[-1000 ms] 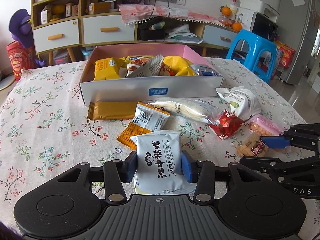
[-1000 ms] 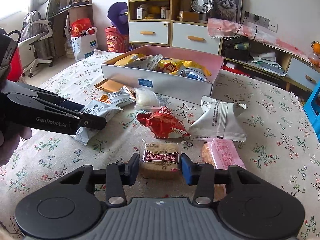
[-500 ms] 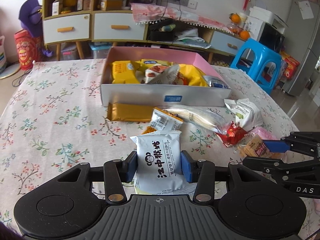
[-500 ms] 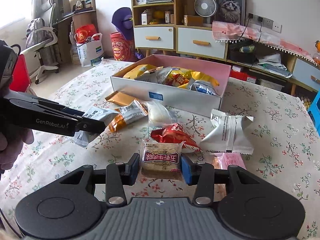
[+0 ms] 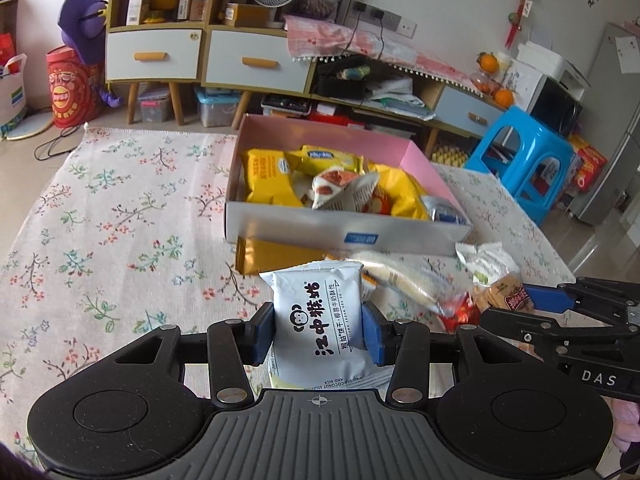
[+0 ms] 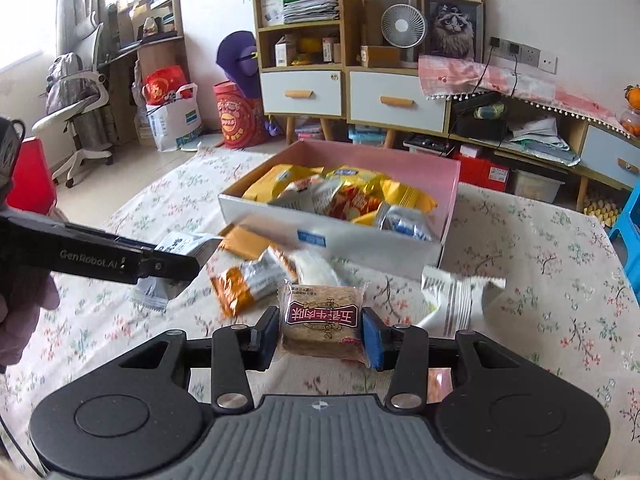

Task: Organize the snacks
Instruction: 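Carry the white packet and cake packet over the pink box, then lower both packets into the box and open both grippers, then withdraw both grippers from the box back over the remaining snacks, then grasp the pink wafer packet with the right gripper while the left grasps the orange-white biscuit bar, then carry the pink packet and orange-white bar over the box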

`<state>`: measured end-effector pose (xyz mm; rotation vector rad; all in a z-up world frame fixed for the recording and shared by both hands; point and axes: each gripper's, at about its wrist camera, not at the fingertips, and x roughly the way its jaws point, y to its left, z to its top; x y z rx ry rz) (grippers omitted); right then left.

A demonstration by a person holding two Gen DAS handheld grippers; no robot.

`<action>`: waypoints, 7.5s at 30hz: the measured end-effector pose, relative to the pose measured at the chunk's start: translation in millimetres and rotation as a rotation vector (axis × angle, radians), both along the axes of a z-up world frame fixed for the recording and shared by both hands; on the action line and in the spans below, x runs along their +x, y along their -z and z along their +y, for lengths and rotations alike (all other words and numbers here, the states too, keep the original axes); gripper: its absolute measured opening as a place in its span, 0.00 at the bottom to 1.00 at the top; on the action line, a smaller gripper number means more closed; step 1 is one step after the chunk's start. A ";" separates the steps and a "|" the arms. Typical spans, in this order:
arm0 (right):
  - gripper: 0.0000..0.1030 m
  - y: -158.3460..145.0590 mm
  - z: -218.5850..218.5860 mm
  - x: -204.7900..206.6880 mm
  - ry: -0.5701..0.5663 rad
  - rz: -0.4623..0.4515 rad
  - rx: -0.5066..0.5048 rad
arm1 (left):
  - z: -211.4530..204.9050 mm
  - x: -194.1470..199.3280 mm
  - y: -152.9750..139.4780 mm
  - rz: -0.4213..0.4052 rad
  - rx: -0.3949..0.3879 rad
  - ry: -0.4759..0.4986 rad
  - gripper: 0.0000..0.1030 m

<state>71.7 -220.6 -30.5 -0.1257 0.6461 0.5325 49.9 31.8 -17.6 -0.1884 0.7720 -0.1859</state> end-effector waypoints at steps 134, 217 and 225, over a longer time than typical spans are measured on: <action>0.90 -11.3 -2.9 -9.2 0.090 -0.065 0.008 | 16.8 -11.1 12.4 -0.002 0.082 -0.055 0.98; 0.21 48.8 -47.9 4.3 0.087 -0.014 -0.039 | -36.7 21.9 56.4 -0.105 0.151 0.161 0.37; 0.21 38.1 -47.9 2.8 0.084 -0.036 -0.010 | -31.7 21.7 50.4 -0.079 0.110 0.149 0.37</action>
